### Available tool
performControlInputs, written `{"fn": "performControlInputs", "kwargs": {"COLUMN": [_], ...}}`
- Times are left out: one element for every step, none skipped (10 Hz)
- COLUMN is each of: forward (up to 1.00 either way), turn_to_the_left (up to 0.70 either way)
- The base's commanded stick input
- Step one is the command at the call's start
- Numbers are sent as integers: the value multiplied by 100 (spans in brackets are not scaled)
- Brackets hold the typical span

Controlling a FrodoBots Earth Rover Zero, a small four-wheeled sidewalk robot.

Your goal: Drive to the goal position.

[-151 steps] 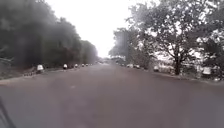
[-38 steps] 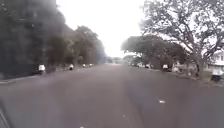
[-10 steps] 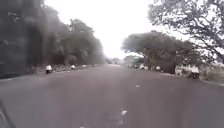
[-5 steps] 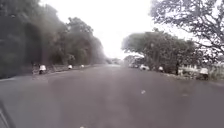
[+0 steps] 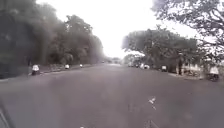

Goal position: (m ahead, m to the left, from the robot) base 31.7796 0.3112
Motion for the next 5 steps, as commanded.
{"fn": "performControlInputs", "kwargs": {"forward": [100, 100, 100, 100, 100], "turn_to_the_left": [0, 0, 0, 0, 0]}}
